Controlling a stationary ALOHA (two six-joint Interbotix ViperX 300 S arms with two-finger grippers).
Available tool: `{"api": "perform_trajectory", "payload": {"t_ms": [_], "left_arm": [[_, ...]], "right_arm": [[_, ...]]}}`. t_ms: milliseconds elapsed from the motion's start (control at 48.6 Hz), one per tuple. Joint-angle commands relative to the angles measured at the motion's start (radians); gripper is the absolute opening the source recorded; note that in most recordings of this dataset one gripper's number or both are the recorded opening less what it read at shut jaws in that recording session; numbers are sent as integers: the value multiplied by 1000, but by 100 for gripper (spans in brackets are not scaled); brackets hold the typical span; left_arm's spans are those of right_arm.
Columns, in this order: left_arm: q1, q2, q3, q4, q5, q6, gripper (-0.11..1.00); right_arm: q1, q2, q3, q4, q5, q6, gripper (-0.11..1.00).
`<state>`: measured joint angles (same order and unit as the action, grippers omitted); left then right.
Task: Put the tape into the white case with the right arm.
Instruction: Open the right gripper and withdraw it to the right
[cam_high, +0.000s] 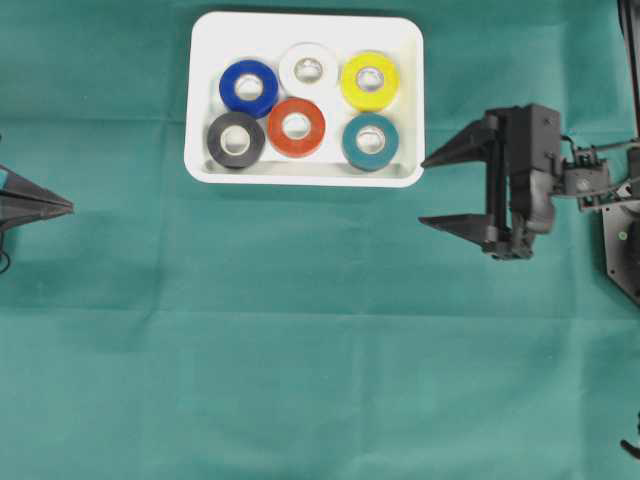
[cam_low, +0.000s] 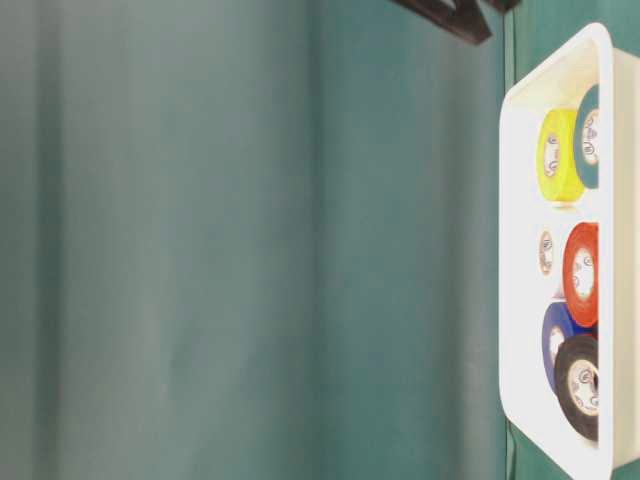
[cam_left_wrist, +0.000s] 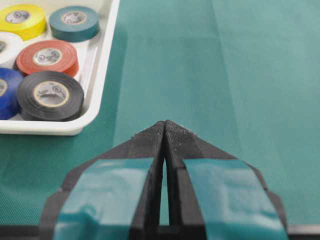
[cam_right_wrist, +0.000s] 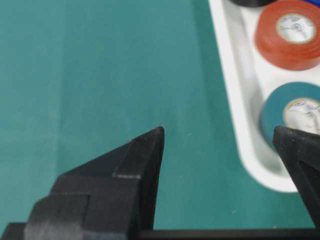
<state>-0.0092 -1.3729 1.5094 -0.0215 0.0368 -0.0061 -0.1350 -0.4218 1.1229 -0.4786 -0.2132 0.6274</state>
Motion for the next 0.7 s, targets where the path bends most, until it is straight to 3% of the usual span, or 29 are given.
{"api": "perform_trajectory", "payload": {"t_ms": [0,329,679], "left_arm": [[2,9,-12,0,-5,2,0],[2,9,-14,0,-5,3,0],[2,9,-14,0,-5,8,0]], "right_arm": [[23,-31,12,-11,-17,0,67],[89,-106,75,-106,-11,2,66],[91,-230,160,-110,-2,6,66]]}}
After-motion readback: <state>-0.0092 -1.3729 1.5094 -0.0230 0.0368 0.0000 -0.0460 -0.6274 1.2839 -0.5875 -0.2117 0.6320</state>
